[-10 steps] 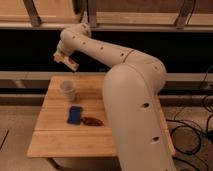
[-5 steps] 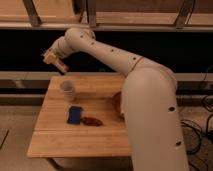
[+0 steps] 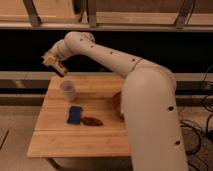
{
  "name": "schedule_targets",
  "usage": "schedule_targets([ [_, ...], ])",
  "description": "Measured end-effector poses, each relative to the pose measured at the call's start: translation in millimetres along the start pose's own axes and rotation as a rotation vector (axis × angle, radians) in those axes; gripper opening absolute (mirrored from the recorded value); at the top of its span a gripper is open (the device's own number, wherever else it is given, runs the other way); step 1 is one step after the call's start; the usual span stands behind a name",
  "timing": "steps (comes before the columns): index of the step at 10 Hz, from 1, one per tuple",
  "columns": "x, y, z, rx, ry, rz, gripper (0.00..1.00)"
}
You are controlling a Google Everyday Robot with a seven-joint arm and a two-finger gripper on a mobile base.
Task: Place the eraser in the ceramic cup
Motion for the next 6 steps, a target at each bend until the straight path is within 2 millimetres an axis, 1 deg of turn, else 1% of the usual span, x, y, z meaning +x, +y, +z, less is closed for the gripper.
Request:
schedule_targets([
  [3,19.1,-6.5,2.1,0.048,-0.004,0.049,0.11],
  [4,24.4,-6.2,3.0,0.056,-0.004,0.064,0.11],
  [6,42.5,0.2,7.6,0.061,0.005,0.112,0.11],
])
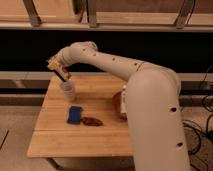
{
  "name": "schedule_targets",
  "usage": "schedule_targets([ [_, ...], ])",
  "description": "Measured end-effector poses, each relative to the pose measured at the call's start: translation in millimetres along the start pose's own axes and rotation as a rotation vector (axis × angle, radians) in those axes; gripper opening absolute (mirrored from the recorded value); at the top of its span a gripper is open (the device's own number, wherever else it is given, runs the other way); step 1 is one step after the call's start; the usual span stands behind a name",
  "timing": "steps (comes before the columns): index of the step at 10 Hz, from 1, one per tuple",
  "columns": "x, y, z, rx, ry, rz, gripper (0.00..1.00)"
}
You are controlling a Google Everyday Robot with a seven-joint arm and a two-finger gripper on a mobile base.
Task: Place the eraser in the ceramic cup
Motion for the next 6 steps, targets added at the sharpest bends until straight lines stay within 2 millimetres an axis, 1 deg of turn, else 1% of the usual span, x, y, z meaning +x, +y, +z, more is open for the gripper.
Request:
schedule_targets([
  [2,15.1,5.6,3.7,0.002,0.010,0.034,0.11],
  [6,23.5,10.2,10.4,0.002,0.012,0.047,0.11],
])
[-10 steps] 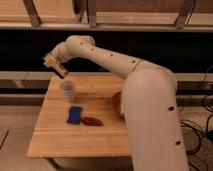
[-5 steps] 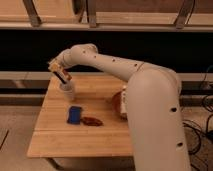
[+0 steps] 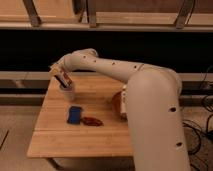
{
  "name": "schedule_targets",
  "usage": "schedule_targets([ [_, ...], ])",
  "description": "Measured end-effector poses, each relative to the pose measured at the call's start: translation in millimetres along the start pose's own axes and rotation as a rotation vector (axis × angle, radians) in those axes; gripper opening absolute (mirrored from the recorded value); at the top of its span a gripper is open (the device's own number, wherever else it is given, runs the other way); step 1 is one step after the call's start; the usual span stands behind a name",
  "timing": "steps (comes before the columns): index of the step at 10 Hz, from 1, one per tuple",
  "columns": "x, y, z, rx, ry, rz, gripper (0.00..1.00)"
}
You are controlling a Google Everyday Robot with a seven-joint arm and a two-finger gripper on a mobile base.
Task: Place the eraser in the ceramic cup
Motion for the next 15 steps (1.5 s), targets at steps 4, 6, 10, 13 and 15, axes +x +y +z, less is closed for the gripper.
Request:
schedule_targets([
  [4,5.7,-2.2,18.3,-0.024,-0.014,-0.009,0.11],
  [6,6.0,-4.4,26.0,-0.042,-0.017,-0.024,0.13],
  [10,6.2,-1.0,29.4,-0.063,-0.017,-0.031,0.31],
  [13,6.2,-0.9,29.4,-0.063,-0.017,-0.031,0.61],
  [15,6.2,-0.8,29.5,-0.063,-0.017,-0.031,0.78],
])
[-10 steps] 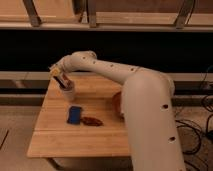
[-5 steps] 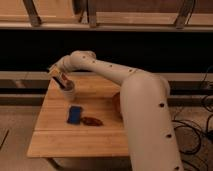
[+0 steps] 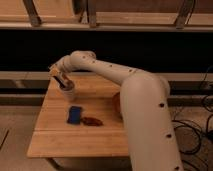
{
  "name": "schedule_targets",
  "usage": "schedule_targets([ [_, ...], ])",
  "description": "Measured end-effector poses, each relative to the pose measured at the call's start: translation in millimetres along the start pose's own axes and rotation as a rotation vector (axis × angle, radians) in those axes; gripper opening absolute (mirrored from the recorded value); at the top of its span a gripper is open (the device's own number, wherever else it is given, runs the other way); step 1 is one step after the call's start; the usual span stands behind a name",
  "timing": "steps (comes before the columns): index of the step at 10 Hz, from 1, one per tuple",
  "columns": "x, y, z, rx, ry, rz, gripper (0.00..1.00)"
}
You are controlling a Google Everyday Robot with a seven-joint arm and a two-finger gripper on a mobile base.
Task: Place the eraser in the ceramic cup
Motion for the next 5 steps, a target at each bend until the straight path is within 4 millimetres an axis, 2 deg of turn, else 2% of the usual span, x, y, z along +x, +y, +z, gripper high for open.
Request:
schedule_targets([
  [5,-0.1,0.0,0.0,0.000,0.000,0.000,0.80],
])
